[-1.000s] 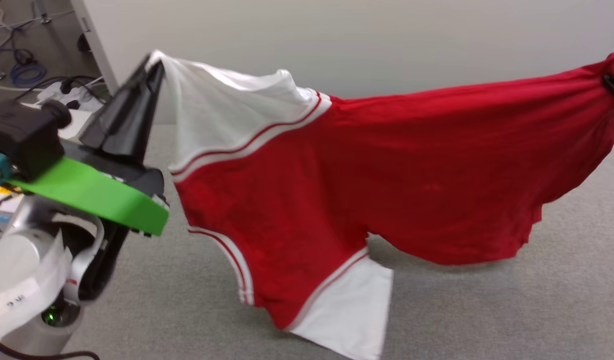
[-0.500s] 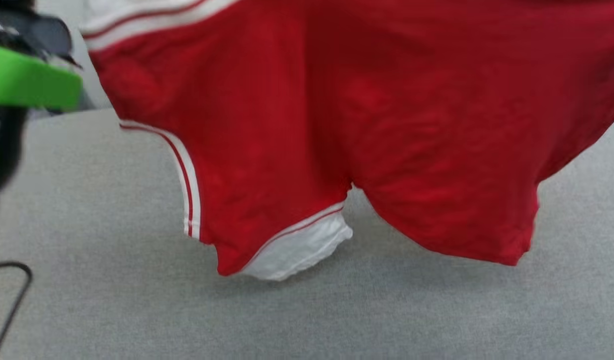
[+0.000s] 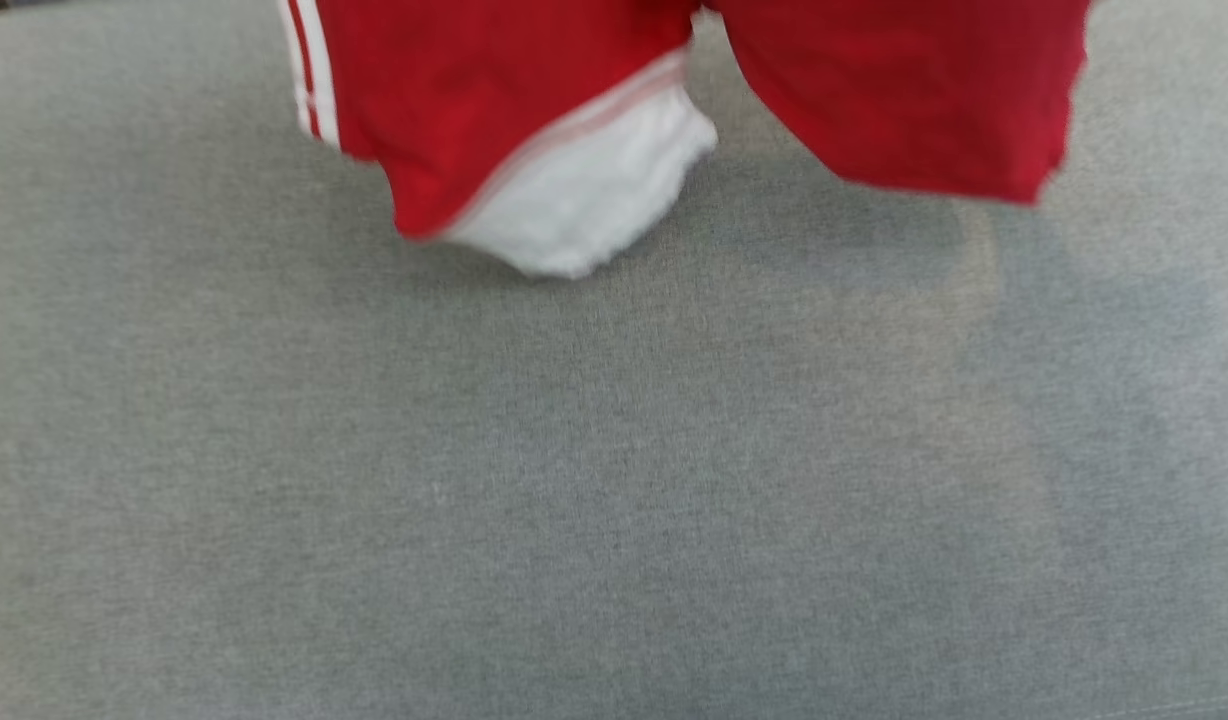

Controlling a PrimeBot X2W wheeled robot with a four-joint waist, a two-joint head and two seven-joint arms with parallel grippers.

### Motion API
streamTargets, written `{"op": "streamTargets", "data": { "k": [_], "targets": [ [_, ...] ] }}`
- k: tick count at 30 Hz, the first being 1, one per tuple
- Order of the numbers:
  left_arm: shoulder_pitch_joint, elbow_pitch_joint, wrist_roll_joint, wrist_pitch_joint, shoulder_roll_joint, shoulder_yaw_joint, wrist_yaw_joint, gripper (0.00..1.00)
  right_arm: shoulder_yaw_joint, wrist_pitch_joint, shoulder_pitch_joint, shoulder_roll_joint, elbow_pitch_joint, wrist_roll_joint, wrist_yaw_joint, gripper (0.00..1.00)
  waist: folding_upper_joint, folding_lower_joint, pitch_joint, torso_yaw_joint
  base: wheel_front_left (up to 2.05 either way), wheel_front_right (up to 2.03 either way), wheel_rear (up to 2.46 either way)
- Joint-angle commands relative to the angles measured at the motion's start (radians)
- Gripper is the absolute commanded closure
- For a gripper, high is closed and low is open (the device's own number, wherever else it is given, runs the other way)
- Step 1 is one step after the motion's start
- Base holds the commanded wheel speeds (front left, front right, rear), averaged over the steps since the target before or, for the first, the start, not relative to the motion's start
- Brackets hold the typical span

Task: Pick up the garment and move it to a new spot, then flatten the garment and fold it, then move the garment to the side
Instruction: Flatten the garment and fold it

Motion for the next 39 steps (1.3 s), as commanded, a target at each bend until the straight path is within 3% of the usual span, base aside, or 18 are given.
{"op": "streamTargets", "data": {
  "k": [1, 11, 18, 26, 31, 39],
  "targets": [
    [-0.071, 0.054, 0.03, -0.007, -0.005, -0.006, -0.015, 1.0, 0.02, -0.027, -0.055, 0.003, 0.045, -0.022, -0.002, 1.0, 0.0, -0.0002, 0.18, -0.028, 0.0, 0.0, 0.0],
    [-0.53, 0.486, 0.173, -0.163, -0.132, -0.08, -0.057, 1.0, 0.082, -0.254, -0.427, 0.137, 0.412, -0.166, -0.002, 1.0, 0.0, -0.0002, 0.314, -0.033, 0.0, 0.0, 0.0],
    [-0.624, 0.702, 0.19, -0.324, -0.176, -0.123, -0.072, 1.0, 0.051, -0.403, -0.548, 0.266, 0.635, -0.293, -0.002, 1.0, 0.0, -0.0002, 0.354, -0.015, 0.0, 0.0, 0.0],
    [-0.439, 0.781, 0.124, -0.451, -0.205, -0.175, -0.077, 1.0, 0.071, -0.553, -0.518, 0.355, 0.774, -0.351, -0.002, 1.0, 0.0, -0.0002, 0.354, 0.026, 0.0, 0.0, 0.0],
    [-0.248, 0.698, 0.063, -0.464, -0.199, -0.226, -0.077, 1.0, 0.122, -0.624, -0.446, 0.386, 0.824, -0.356, -0.002, 1.0, 0.0, -0.0002, 0.322, 0.046, 0.0, 0.0, 0.0],
    [0.131, 0.501, 0.048, -0.465, -0.2, -0.18, -0.075, 1.0, 0.189, -0.683, -0.258, 0.4, 0.862, -0.293, -0.002, 1.0, 0.0, -0.0002, 0.213, 0.082, 0.0, 0.0, 0.0]
  ]
}}
